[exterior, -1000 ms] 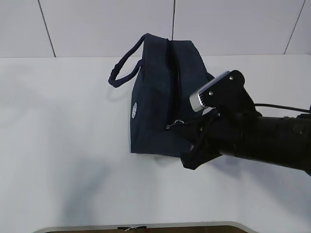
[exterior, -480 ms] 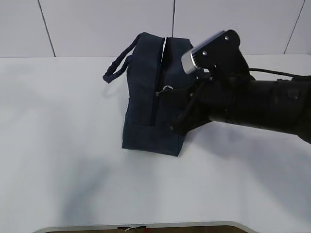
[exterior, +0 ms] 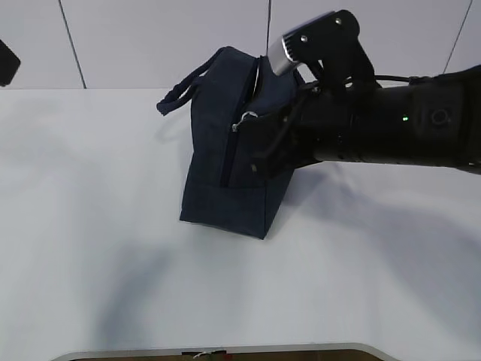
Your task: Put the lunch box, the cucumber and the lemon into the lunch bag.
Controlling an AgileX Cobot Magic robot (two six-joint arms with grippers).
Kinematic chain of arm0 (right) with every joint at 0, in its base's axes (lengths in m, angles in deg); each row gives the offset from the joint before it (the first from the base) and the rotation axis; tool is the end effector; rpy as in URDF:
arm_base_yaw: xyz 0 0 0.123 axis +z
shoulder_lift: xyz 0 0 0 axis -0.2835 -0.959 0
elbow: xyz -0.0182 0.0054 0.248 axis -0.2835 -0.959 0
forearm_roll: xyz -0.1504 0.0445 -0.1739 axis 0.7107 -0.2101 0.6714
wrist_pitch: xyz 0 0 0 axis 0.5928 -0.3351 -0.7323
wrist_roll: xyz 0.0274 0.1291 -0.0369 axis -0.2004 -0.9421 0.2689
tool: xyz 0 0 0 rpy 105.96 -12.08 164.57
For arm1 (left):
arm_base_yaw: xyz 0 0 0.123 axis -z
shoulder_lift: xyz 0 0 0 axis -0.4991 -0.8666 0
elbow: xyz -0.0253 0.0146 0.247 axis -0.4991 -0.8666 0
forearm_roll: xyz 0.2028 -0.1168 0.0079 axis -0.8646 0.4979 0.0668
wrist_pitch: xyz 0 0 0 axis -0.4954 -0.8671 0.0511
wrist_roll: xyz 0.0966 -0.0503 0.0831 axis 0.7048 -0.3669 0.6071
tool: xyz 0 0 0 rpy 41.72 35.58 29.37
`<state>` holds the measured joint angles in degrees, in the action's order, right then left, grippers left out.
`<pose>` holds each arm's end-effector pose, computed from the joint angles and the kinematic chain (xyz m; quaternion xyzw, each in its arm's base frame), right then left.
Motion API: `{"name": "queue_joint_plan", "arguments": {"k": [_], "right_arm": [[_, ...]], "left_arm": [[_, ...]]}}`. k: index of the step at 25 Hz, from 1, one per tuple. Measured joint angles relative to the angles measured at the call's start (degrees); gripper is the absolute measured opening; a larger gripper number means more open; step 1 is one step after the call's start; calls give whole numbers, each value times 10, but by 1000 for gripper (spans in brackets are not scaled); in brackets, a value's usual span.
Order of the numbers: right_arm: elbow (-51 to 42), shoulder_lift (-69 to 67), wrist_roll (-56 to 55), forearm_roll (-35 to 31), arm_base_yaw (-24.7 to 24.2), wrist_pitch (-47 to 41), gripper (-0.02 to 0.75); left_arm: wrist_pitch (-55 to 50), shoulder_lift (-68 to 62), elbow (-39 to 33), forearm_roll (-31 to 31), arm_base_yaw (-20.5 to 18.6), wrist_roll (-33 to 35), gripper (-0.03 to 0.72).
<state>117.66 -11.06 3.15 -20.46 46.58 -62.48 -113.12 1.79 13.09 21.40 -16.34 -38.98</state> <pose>0.2992 0.2066 0.2141 -0.3407 0.7652 0.1807 0.5156 0.2321 -0.1113 0.3284 0.1615 0.9322 -0.2229 0.2351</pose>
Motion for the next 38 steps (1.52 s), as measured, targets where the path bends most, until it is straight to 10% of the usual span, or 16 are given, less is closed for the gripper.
{"name": "queue_joint_plan", "arguments": {"k": [10, 38], "right_arm": [[66, 0, -467, 431, 0, 48, 5], [103, 0, -524, 450, 0, 108, 5]], "left_arm": [[1, -52, 0, 3, 0, 9, 242], [63, -210, 0, 76, 69, 231, 353]]}}
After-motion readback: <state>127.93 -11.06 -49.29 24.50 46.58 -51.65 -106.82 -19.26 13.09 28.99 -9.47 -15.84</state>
